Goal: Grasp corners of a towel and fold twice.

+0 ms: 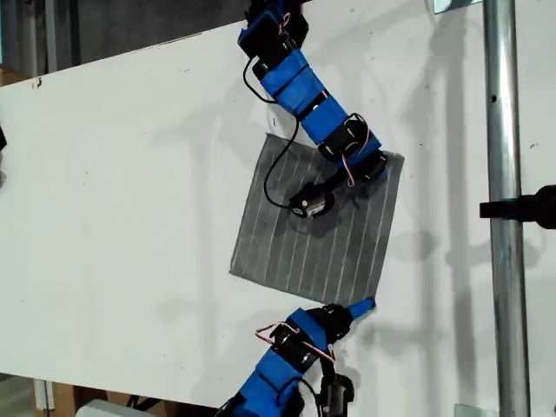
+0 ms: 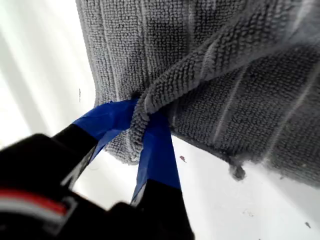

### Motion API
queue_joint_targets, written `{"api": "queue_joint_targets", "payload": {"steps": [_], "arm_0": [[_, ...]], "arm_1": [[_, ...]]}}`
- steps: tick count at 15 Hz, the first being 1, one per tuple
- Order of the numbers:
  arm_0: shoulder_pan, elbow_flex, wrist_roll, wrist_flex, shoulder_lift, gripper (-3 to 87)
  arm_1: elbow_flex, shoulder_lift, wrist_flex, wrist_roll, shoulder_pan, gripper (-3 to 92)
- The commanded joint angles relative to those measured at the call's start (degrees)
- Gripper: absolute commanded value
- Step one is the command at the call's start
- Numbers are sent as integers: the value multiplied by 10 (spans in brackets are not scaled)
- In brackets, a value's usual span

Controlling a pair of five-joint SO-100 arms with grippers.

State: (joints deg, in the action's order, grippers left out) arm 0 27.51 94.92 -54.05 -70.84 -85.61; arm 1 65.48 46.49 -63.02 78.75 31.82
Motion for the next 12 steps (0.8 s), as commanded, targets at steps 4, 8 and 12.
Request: {"api": "queue_joint_targets", "payload": {"steps": [4, 8, 12], "arm_0": [[0, -8, -33, 105, 148, 369], [-19, 42, -51, 163, 175, 140], [-20, 94, -41, 205, 107, 3]], "arm_1": [[3, 6, 9, 5, -5, -2], [3, 7, 9, 9, -4, -2], [3, 6, 10, 10, -8, -2]]}}
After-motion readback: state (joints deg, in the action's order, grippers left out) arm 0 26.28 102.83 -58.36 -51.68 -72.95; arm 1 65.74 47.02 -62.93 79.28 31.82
